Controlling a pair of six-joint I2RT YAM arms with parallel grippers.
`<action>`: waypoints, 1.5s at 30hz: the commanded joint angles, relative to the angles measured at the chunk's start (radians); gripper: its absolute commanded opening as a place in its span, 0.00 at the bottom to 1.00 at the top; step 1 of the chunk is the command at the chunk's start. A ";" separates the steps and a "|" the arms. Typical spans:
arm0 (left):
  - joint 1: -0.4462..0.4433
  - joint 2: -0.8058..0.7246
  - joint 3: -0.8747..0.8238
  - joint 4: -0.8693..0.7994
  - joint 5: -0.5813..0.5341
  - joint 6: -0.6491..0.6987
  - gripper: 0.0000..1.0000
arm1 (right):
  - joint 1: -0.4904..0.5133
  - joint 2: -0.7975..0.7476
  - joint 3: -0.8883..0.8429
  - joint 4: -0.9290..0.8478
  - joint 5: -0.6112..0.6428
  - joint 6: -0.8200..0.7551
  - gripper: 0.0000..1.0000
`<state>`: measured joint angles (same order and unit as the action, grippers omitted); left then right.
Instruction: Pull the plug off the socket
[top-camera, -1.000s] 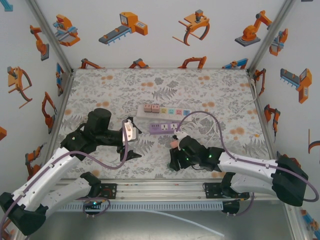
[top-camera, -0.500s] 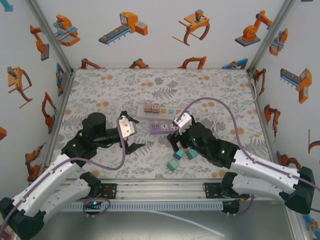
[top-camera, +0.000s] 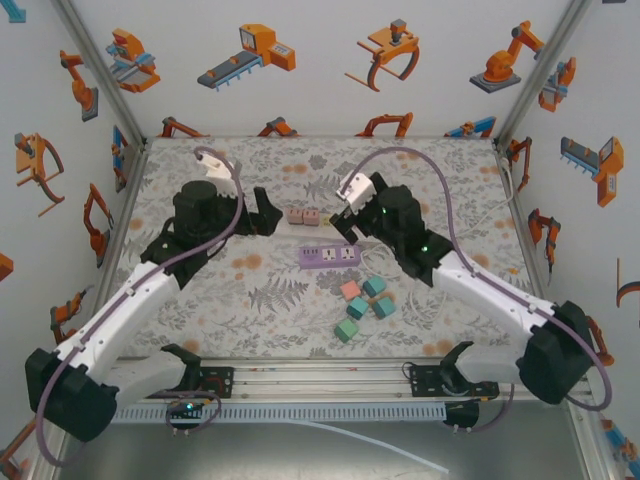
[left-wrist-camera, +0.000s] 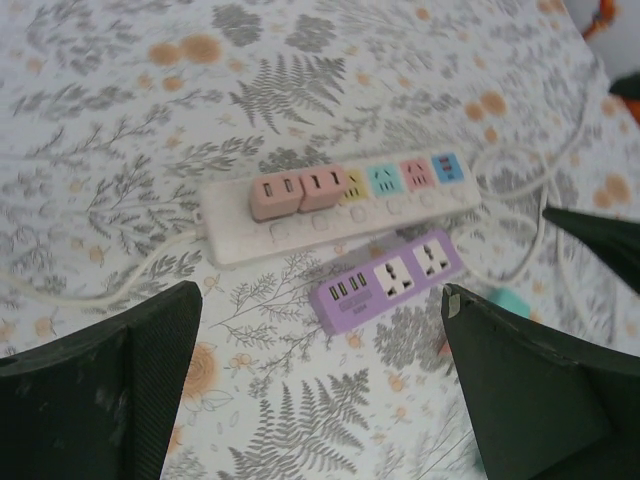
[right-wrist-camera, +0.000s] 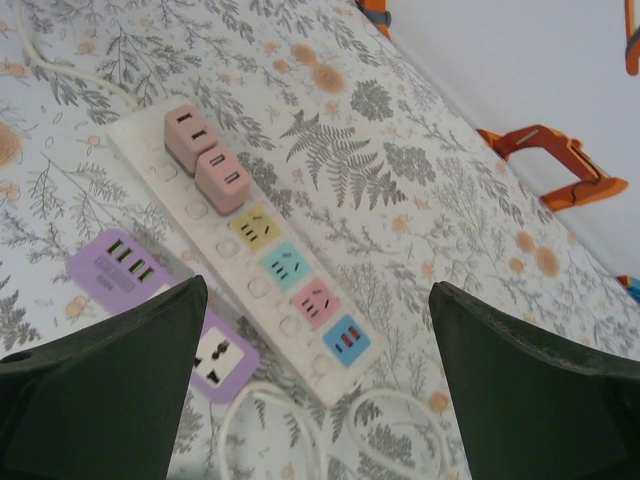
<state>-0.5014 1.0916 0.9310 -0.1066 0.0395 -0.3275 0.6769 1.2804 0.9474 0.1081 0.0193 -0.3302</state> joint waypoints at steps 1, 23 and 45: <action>0.046 0.063 0.061 -0.082 -0.039 -0.234 0.97 | -0.048 0.097 0.136 -0.101 -0.195 -0.026 0.83; 0.141 0.636 0.426 -0.383 0.056 -0.385 0.94 | -0.105 0.754 0.785 -0.571 -0.470 -0.151 0.80; 0.126 0.872 0.483 -0.372 0.023 -0.417 0.66 | -0.101 0.951 0.885 -0.602 -0.533 -0.203 0.51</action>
<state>-0.3668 1.9442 1.3796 -0.4664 0.0742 -0.7334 0.5766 2.2246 1.8236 -0.4797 -0.4976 -0.5220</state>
